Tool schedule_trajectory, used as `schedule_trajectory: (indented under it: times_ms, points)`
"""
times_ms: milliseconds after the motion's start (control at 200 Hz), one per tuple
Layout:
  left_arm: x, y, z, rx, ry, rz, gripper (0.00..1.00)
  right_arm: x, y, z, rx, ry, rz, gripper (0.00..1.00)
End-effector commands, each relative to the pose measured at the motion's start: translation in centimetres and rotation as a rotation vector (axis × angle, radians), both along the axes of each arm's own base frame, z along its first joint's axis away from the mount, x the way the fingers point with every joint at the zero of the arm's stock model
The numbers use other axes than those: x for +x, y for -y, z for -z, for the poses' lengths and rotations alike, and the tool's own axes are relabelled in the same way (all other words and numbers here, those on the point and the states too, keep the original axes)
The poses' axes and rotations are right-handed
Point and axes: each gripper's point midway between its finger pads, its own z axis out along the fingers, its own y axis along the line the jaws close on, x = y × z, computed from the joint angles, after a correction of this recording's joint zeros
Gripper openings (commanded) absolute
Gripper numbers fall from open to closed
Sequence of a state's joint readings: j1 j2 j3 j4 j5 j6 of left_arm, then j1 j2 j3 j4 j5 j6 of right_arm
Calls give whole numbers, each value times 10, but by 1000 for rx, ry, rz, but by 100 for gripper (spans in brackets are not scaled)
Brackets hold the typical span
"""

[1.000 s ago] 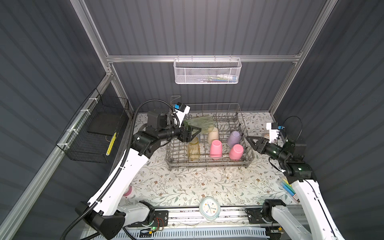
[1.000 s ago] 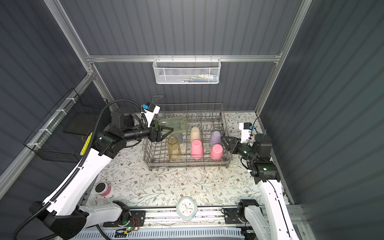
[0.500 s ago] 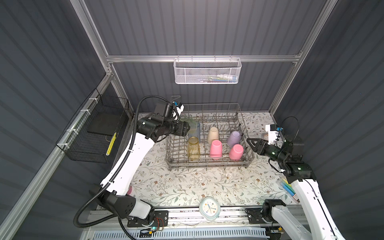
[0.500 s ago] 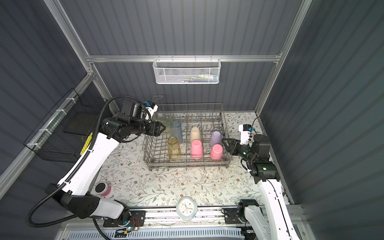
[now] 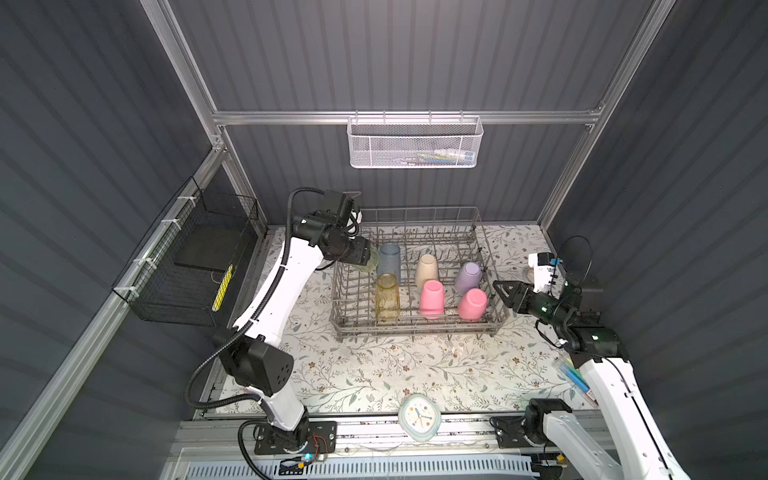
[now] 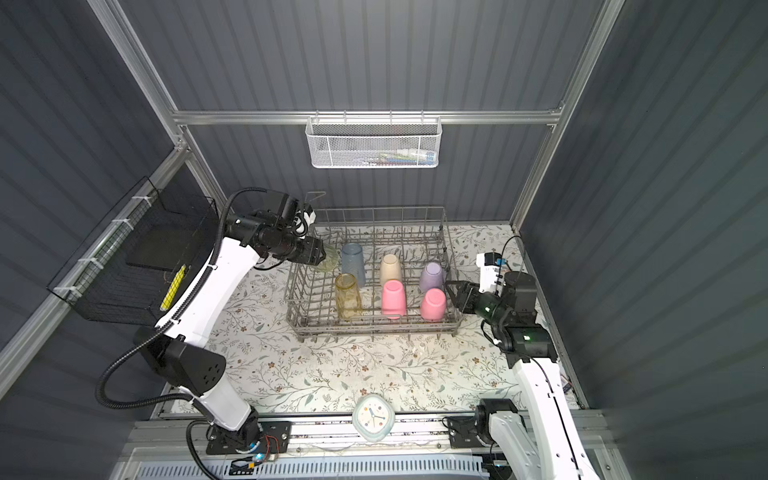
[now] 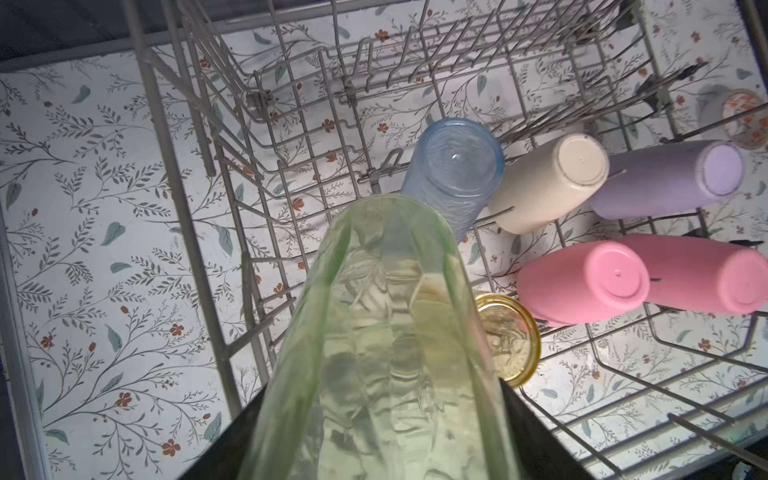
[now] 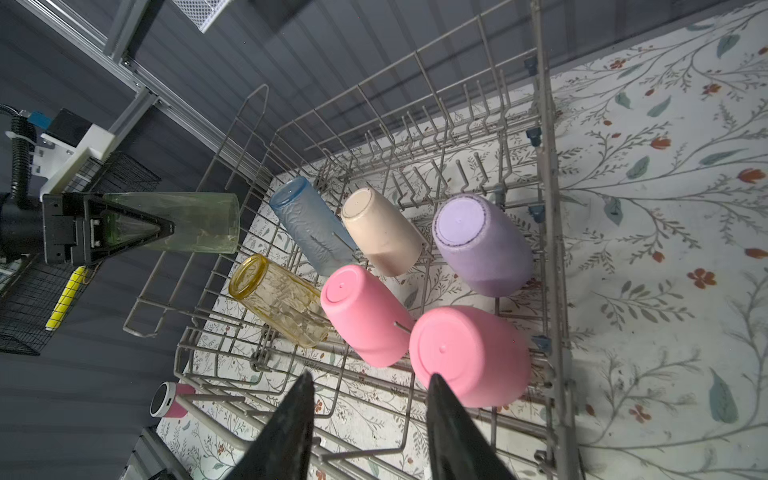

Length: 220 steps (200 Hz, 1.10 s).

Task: Load the cups into the dish rack
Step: 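Lower the green glass upside down into the rack's far corner with left gripper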

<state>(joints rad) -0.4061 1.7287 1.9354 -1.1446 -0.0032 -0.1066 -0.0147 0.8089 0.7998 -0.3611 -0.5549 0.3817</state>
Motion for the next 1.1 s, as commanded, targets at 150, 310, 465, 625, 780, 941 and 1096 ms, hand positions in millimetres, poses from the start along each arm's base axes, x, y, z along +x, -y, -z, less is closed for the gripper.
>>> schedule_trajectory:
  times_ms: [150, 310, 465, 625, 780, 941, 1096]
  points:
    - [11, -3, 9, 50, -33, -16, 68, 4, 4, 6, -28, 5, 9, 46]
    - [19, -9, 22, 106, -59, -37, 68, 6, 5, 9, -29, -1, 10, 46]
    - [23, -10, 36, 137, -85, -40, 69, 8, 5, 10, -24, -5, 6, 46]
    - [27, -8, 48, 148, -111, -41, 69, 10, 4, 9, -19, -6, 3, 46]
    - [31, -11, 63, 180, -138, -53, 69, 11, 3, 10, -13, -9, 0, 46]
    - [34, -13, 75, 200, -154, -62, 69, 12, 3, 10, -11, -9, -1, 46]
    - [36, -15, 79, 219, -159, -74, 69, 13, 3, 10, -11, -13, -1, 46]
